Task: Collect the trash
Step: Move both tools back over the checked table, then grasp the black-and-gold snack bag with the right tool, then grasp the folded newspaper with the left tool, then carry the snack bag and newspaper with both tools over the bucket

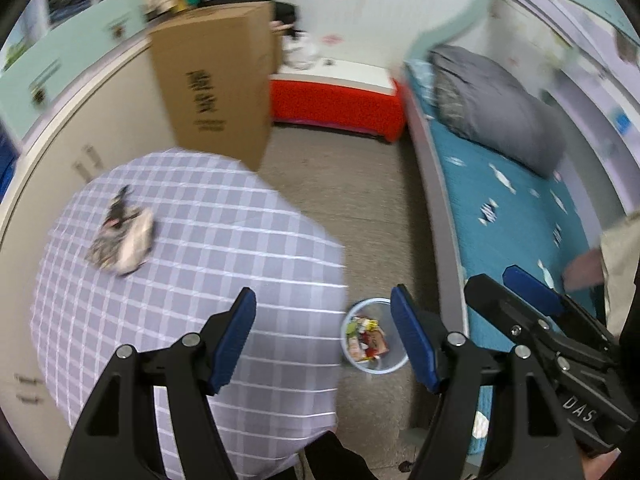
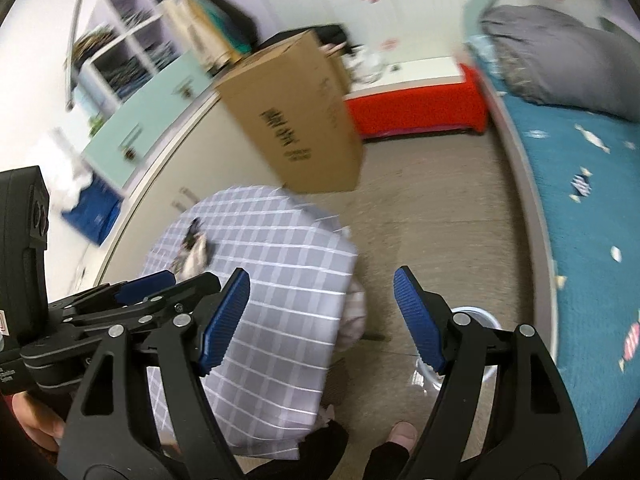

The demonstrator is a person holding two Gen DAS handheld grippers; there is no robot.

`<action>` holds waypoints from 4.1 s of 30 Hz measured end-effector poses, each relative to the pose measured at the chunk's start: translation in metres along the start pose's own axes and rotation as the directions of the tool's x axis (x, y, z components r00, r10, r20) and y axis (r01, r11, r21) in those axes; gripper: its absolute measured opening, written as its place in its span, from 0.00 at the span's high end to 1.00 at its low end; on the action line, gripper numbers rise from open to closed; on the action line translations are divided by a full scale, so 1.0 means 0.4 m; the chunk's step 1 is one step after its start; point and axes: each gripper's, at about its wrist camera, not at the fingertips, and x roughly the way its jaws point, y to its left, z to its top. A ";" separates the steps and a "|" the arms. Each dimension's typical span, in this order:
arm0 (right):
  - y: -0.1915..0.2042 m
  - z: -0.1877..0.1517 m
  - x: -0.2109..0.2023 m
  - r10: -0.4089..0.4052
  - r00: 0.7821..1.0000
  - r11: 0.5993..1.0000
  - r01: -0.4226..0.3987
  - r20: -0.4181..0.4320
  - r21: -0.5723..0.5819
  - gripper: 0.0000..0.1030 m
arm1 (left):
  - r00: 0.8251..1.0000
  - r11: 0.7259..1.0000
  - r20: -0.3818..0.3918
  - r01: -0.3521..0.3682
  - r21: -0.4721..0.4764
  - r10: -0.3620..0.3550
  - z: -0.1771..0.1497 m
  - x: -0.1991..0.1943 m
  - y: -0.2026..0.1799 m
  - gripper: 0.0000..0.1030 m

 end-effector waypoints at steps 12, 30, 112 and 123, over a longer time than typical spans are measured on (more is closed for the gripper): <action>0.282 0.030 0.242 0.094 0.987 0.989 -0.108 -0.129 -0.103 0.28 | 0.997 0.974 -0.042 -0.066 -0.215 0.058 0.022 0.020 0.372 0.33; 0.644 0.093 0.688 0.102 0.954 0.969 -0.160 -0.281 -0.190 0.31 | 0.985 0.883 -0.173 -0.098 -0.459 0.019 0.069 0.201 0.915 0.34; 0.393 0.019 0.609 0.048 0.945 0.992 -0.083 -0.324 -0.095 0.73 | 0.979 0.863 -0.019 0.168 -0.476 -0.201 0.112 0.274 0.662 0.95; 0.178 0.037 0.315 0.018 0.985 1.000 -0.018 -0.172 0.001 0.73 | 0.988 0.968 0.003 0.151 -0.202 -0.153 0.128 0.137 0.316 0.95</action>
